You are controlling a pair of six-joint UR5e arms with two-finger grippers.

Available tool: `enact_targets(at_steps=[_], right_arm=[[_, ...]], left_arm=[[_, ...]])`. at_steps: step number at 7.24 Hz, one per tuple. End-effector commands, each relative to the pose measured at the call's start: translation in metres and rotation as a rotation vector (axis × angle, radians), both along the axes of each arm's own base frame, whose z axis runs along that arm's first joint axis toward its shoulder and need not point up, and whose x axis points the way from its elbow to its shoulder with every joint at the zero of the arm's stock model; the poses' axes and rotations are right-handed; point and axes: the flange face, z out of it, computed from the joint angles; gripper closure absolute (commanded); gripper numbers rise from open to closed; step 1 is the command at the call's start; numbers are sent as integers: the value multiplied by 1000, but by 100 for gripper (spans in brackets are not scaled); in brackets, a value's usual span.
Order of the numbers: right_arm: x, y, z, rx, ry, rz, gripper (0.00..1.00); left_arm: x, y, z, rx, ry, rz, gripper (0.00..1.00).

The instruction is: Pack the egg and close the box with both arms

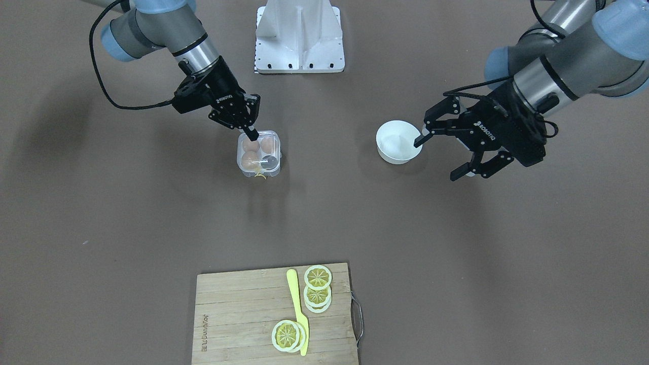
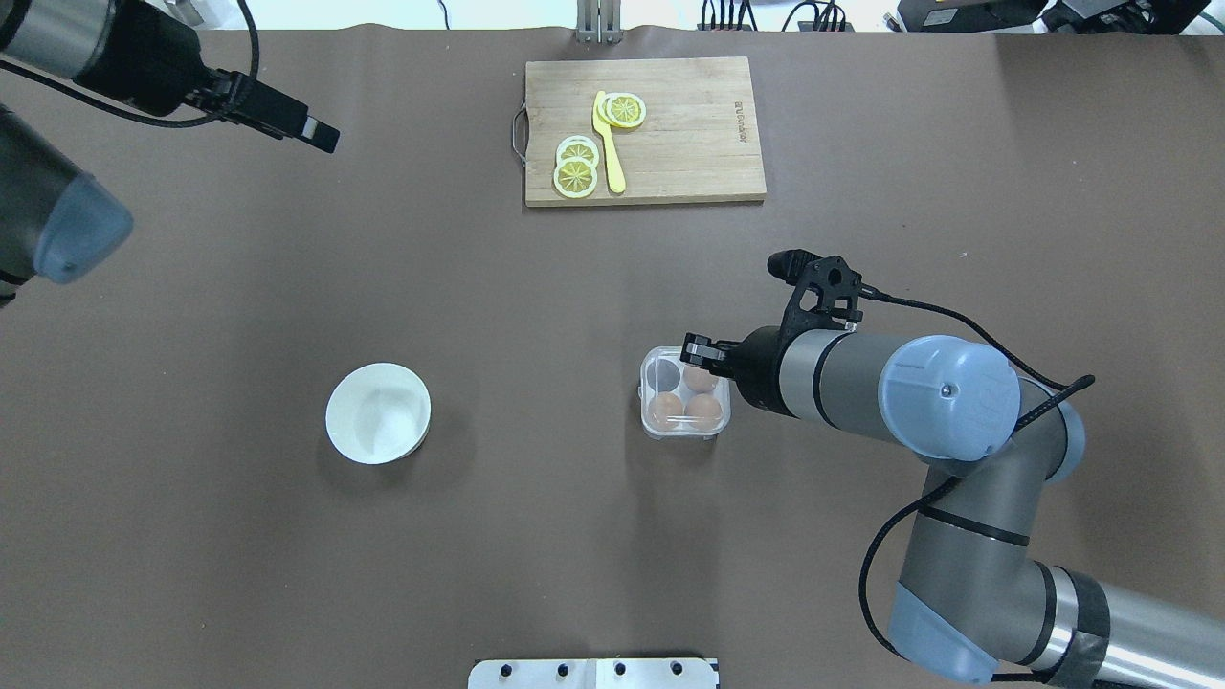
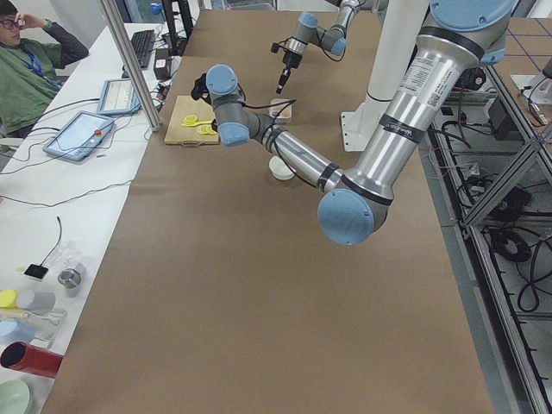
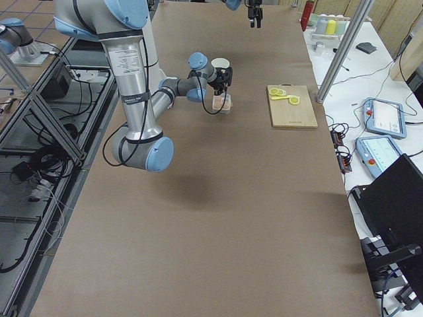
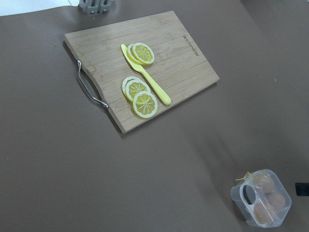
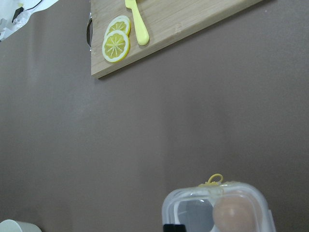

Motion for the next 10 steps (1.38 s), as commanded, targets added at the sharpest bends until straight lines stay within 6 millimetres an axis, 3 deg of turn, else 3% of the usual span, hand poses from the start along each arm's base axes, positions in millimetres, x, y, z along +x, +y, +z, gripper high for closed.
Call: enact_targets(at_steps=[1,2,3,5,6,7,8,9,10], right_arm=[[27,-5,-30,-28,80,13,0],[33,-13,-54,-62,135,19,0],[48,-24,-58,-69,191,-1,0],[87,-58,-42,-48,284,-61,0],[110,-75,-35,-29,335,-119,0],[141,-93,-23,-18,367,-171,0],[172,-108,-6,8,399,-229,0],[207,-121,9,33,430,-293,0],[236,-130,23,53,448,-354,0]], left_arm=[[-67,-19,42,-40,-65,-70,3],[-102,-25,75,-27,-142,-83,3],[-143,-29,109,-43,-220,-92,3],[-200,-18,181,-98,-358,-96,2],[-218,-8,213,-97,-435,-91,2],[-232,8,248,-72,-546,-73,2],[-238,49,307,-85,-583,1,2],[-265,88,364,-229,-590,-23,2],[-284,120,398,-270,-583,-41,2]])
